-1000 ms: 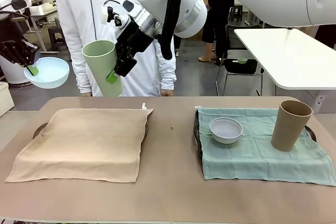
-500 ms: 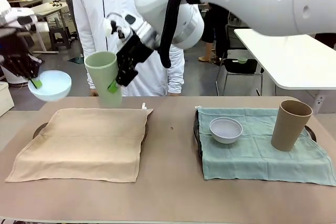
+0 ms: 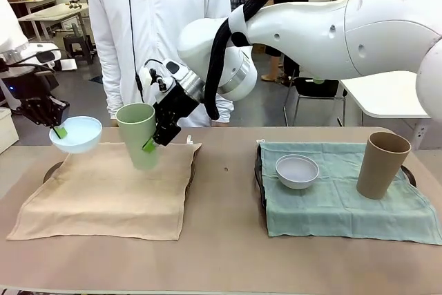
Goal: Set up a tray with a mat and arrange the tableware.
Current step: Place the Picnic Bowl and Reusable plastic cup back onto the Handle tray in front of the human's position.
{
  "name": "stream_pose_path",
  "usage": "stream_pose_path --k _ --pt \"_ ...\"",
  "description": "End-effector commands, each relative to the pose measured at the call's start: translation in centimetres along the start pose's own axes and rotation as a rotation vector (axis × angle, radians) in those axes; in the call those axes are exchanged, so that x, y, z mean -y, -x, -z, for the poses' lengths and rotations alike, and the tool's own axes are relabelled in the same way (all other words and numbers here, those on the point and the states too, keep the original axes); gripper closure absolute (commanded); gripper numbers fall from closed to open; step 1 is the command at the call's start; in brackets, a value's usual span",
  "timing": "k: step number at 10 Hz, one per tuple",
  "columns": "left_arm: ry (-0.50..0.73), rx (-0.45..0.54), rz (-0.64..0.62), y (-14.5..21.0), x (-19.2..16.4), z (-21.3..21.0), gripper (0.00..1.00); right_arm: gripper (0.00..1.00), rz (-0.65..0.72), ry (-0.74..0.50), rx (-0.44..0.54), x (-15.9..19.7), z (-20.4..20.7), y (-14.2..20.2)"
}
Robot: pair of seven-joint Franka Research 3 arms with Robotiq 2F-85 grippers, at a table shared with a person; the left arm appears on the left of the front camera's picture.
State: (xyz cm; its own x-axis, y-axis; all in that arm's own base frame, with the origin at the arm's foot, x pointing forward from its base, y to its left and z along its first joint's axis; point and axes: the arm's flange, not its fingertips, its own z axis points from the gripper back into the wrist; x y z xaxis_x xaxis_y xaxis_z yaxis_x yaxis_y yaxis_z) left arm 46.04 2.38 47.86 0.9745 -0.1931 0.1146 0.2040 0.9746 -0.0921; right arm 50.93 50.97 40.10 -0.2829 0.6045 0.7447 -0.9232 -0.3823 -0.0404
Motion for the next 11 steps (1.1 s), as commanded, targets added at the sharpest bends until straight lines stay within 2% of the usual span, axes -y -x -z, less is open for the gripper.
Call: stream_pose_path --k 1,3,8,11 --pt "0.011 -0.040 -0.002 -0.5 -0.4 2.3 0.96 0.17 -0.013 -0.057 -0.003 0.3 0.6 1.1" --pt "0.016 -0.087 0.002 -0.8 -0.8 5.7 0.96 0.17 -0.004 -0.071 0.020 0.8 1.6 3.0" --pt "0.034 -0.090 0.036 -1.6 -1.1 10.3 0.96 0.17 -0.012 -0.089 0.029 1.1 3.4 6.0" --pt "0.029 -0.133 0.056 -1.7 -1.0 12.4 0.96 0.17 -0.009 -0.094 0.013 1.3 4.1 7.0"
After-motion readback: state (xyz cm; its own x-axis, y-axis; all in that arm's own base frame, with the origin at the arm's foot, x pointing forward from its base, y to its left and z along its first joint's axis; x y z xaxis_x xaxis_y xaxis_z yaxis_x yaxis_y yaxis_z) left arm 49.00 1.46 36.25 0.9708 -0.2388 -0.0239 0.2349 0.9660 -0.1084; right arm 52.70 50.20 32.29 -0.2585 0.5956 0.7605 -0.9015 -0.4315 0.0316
